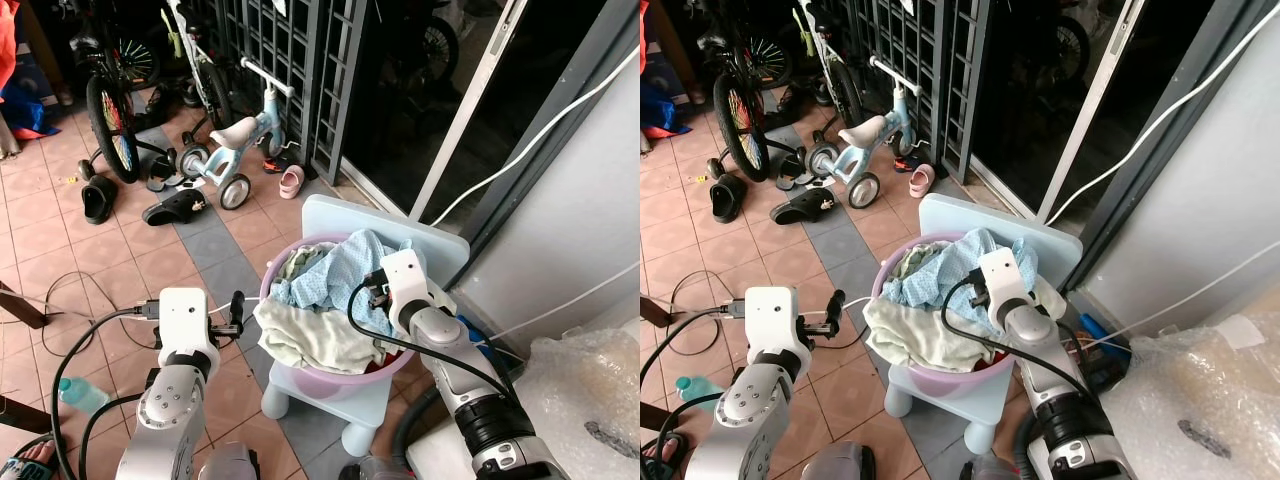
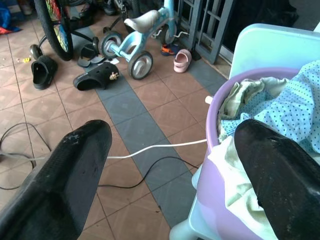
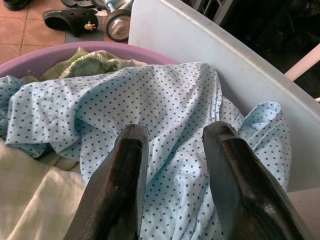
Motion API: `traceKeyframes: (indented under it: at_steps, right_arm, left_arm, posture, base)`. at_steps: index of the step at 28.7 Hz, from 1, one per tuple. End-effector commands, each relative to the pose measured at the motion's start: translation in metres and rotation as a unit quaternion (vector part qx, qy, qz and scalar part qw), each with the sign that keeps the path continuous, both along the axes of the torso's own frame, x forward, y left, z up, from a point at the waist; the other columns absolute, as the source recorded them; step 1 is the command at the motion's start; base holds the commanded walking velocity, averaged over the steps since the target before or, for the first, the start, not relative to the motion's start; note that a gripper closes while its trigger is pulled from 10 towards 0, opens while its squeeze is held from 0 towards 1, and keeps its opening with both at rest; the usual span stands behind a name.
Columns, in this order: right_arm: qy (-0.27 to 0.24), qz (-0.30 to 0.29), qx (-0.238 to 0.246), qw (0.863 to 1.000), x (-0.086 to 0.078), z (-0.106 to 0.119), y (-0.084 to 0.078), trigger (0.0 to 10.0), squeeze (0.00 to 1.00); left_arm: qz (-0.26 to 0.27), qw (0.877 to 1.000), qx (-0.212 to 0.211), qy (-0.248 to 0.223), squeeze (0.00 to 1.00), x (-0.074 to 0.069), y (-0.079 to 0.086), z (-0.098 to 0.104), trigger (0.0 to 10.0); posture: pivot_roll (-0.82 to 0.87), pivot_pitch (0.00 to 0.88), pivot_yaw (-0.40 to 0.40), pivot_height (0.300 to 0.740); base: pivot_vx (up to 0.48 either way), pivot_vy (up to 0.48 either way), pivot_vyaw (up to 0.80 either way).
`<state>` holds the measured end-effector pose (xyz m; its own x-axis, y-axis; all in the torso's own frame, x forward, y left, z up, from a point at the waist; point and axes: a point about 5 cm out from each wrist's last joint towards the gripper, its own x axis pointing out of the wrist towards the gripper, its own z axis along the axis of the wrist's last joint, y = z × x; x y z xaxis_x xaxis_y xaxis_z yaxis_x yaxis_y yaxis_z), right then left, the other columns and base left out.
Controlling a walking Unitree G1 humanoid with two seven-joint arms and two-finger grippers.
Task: Clothes washing
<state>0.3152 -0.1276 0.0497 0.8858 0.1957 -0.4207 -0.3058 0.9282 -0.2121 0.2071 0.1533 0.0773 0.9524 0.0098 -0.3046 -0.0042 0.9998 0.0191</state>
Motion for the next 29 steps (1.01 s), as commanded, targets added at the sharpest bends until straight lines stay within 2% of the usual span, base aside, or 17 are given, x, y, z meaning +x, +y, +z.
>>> traceKeyframes:
  at_steps: [1,5,8,14,19,21,22,25,26,27,28,29]
  right_arm:
    - [0.002,-0.039,-0.019,0.999,0.004,-0.001,-0.015,10.0,1.0]
    - [0.034,-0.087,-0.02,0.995,0.009,-0.009,-0.025,10.0,1.0]
    - [0.077,-0.088,0.002,0.993,0.011,-0.017,-0.017,10.0,1.0]
    - [0.1,-0.072,0.01,0.992,0.011,-0.022,-0.003,10.0,1.0]
    - [0.115,-0.071,-0.002,0.991,0.005,-0.031,0.001,10.0,1.0]
    - [0.114,-0.083,-0.028,0.99,0.003,-0.034,-0.003,10.0,1.0]
    - [0.114,-0.083,-0.028,0.99,0.003,-0.034,-0.003,10.0,1.0]
    - [0.104,-0.103,-0.054,0.988,0.004,-0.035,-0.008,10.0,1.0]
    - [0.103,-0.106,-0.058,0.987,0.004,-0.035,-0.009,7.7,1.0]
    - [0.105,-0.107,-0.055,0.987,0.003,-0.036,-0.008,1.5,0.91]
    - [0.108,-0.107,-0.051,0.987,0.003,-0.036,-0.007,1.5,0.91]
    - [0.113,-0.108,-0.044,0.987,0.002,-0.037,-0.006,0.0,0.7]
  left_arm:
    - [-0.003,1.0,0.001,-0.001,0.0,-0.002,-0.001,0.004,10.0]
    - [-0.004,1.0,0.002,0.0,0.0,-0.003,0.0,0.008,10.0]
    - [-0.004,1.0,0.006,0.002,0.0,-0.004,0.003,0.01,10.0]
    - [0.0,1.0,0.007,0.008,0.0,-0.011,0.004,0.011,10.0]
    - [0.008,1.0,0.003,0.024,0.0,-0.025,0.003,0.01,10.0]
    - [0.003,0.999,-0.005,0.036,0.0,-0.037,0.001,0.01,10.0]
    - [0.003,0.999,-0.005,0.036,0.0,-0.037,0.001,0.01,10.0]
    - [-0.007,0.999,-0.009,0.049,0.0,-0.052,-0.001,0.011,10.0]
    - [-0.007,0.999,-0.01,0.051,0.0,-0.054,-0.001,0.011,10.0]
    - [-0.013,0.998,-0.013,0.054,0.0,-0.054,-0.001,0.012,10.0]
    - [-0.017,0.998,-0.013,0.054,0.0,-0.053,-0.002,0.012,10.0]
    - [-0.022,0.998,-0.012,0.052,0.0,-0.052,-0.003,0.012,10.0]
  posture:
    - [0.14,0.053,-0.049,0.74]
    - [0.15,0.072,-0.048,0.74]
    - [0.15,0.075,-0.048,0.74]
    - [0.16,0.096,-0.06,0.74]
    - [0.17,0.124,-0.066,0.74]
    - [0.16,0.142,-0.064,0.74]
    - [0.16,0.142,-0.064,0.74]
    - [0.16,0.159,-0.061,0.74]
    - [0.16,0.162,-0.062,0.74]
    - [0.16,0.168,-0.061,0.74]
    - [0.16,0.169,-0.061,0.74]
    - [0.16,0.171,-0.062,0.74]
  base:
    - [0.0,0.0,0.0]
    - [0.0,0.0,0.0]
    - [0.0,0.0,0.0]
    - [0.0,0.0,0.0]
    - [0.0,0.0,0.0]
    - [0.0,0.0,0.0]
    - [0.0,0.0,0.0]
    - [0.0,0.0,0.0]
    - [0.0,0.0,0.0]
    - [0.0,0.0,0.0]
    - [0.0,0.0,0.0]
    - [0.0,0.0,0.0]
